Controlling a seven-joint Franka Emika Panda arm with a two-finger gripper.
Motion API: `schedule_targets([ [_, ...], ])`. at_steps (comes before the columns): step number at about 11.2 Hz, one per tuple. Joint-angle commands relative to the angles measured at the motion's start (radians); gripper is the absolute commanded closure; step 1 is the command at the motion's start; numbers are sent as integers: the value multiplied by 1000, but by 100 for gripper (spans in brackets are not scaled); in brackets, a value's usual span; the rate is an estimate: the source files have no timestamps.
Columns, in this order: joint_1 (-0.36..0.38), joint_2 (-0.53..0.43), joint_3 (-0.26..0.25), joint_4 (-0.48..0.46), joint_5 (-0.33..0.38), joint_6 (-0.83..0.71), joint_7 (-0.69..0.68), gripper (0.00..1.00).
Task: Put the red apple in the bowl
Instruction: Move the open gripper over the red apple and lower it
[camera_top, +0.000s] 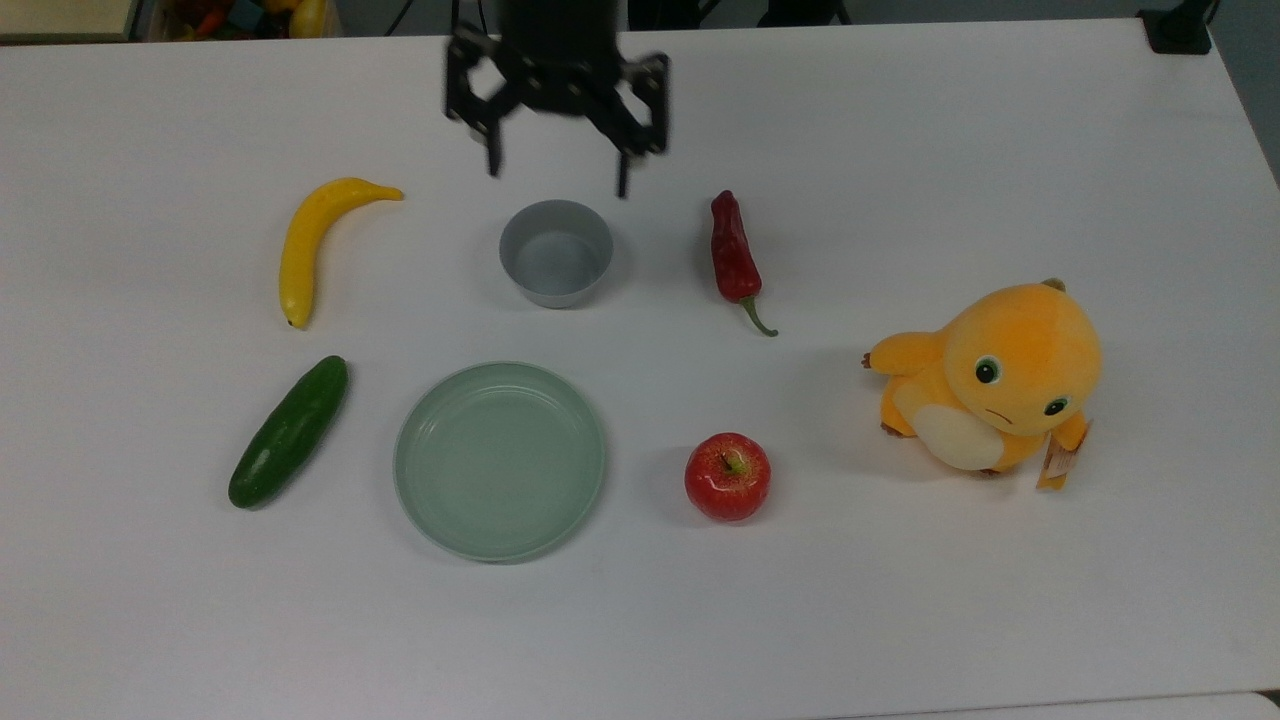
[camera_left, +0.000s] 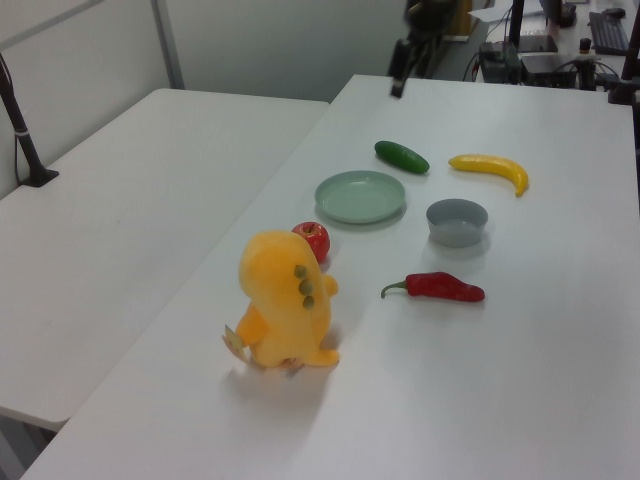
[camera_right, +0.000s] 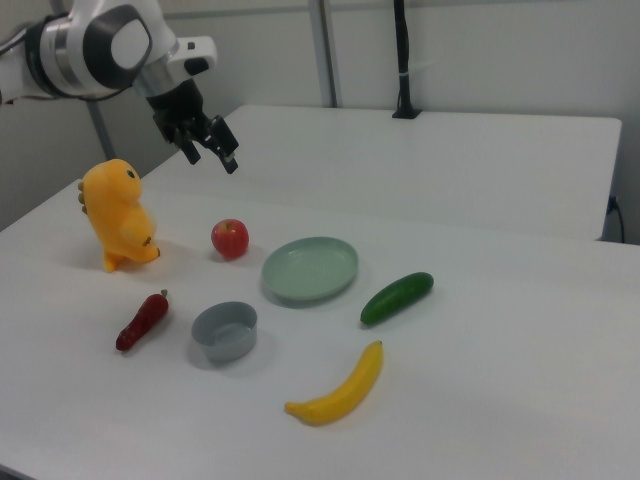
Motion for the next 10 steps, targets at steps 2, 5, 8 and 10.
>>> schedule_targets([
  [2, 42, 149, 56, 28, -11, 273, 142, 0],
  [5, 64, 252, 56, 28, -14, 486, 146, 0],
  [8, 96, 360, 47, 46, -35, 666, 147, 0],
  [10, 113, 420, 42, 49, -55, 740, 147, 0],
])
